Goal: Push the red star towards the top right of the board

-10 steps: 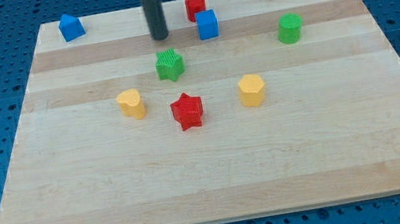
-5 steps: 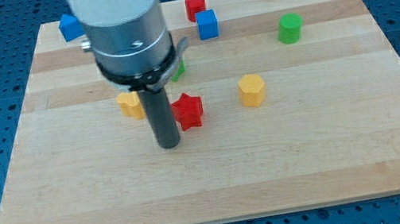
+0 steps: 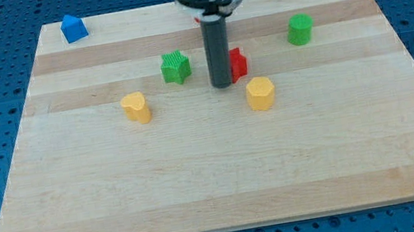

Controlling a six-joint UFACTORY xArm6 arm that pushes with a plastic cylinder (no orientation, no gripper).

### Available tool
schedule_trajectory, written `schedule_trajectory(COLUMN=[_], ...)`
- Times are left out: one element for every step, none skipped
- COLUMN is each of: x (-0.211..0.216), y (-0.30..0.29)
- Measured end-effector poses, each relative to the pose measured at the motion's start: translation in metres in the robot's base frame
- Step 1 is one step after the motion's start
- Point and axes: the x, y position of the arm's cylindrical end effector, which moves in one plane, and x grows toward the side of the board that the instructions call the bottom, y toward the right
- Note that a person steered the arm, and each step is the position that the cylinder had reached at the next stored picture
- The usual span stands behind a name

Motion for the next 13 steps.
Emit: schedule_trajectory(x=[-0.019, -0.039, -0.059, -0.076, -0.096, -0.117, -0.133, -0.142, -0.152, -0.159, -0.167, -0.172, -0.178], y=[0.029, 0.045, 0.047, 0.055, 0.071, 0.076, 0.085, 0.085, 0.081, 0.073, 0.060, 0.061, 0.073])
